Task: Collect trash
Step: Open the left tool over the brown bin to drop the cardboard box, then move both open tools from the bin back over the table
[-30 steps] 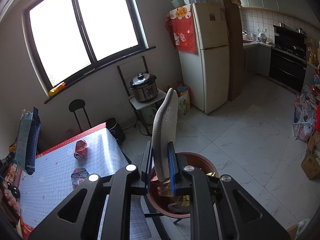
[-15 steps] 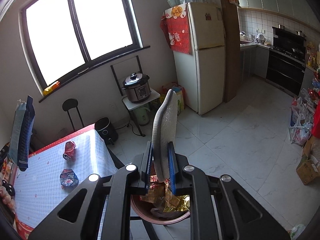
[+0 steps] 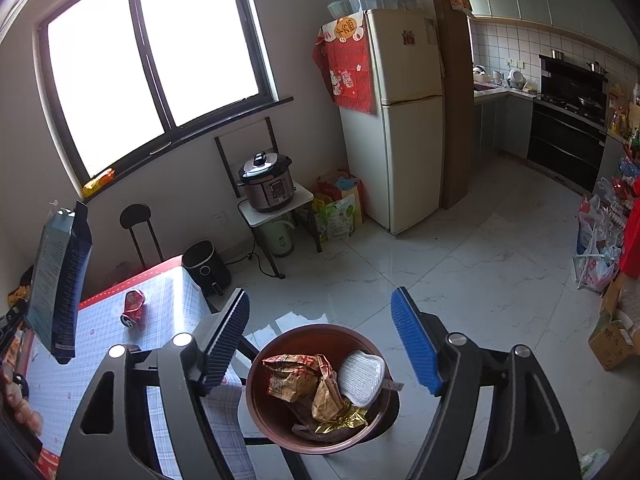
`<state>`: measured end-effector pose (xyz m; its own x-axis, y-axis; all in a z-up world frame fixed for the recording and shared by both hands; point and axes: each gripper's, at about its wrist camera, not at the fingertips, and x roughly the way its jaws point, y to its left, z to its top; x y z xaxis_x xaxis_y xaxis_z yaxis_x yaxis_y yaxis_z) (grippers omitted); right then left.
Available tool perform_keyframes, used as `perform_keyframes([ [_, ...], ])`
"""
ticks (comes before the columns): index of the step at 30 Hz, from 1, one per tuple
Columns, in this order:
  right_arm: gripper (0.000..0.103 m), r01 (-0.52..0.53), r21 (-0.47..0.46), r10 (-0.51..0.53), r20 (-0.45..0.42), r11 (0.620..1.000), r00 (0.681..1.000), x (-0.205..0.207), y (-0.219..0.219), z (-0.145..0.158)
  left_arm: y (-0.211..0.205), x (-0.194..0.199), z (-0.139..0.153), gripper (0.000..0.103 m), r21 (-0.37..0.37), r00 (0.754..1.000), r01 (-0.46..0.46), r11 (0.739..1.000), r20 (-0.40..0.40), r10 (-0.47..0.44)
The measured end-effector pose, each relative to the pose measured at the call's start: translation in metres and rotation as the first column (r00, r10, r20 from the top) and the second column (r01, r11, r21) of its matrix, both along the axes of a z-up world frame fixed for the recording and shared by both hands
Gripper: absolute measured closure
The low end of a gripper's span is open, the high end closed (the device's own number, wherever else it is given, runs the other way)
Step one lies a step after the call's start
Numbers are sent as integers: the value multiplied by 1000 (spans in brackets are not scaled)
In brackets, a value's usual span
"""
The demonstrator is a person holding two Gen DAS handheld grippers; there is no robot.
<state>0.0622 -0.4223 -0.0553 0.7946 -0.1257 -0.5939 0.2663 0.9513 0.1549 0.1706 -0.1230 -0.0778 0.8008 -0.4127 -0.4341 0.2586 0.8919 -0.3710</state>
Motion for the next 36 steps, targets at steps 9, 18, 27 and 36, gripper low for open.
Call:
perform_keyframes([
  [9, 23, 49, 19, -50, 26, 999, 998, -33, -26, 10, -62, 16, -20, 84, 17, 992, 125, 992, -32, -124],
  [18, 22, 122, 37, -122, 8, 992, 992, -57, -55, 3, -140, 36, -36, 83, 56, 967, 254, 966, -52, -251],
  [27, 22, 134, 74, -134, -1, 988, 991, -63, -67, -4, -187, 64, -48, 20, 82, 949, 306, 949, -105, -297],
  [36, 16, 137, 66, -134, -39, 988, 990, -57, -60, -15, -145, 62, -46, 8, 105, 973, 215, 971, -106, -204],
])
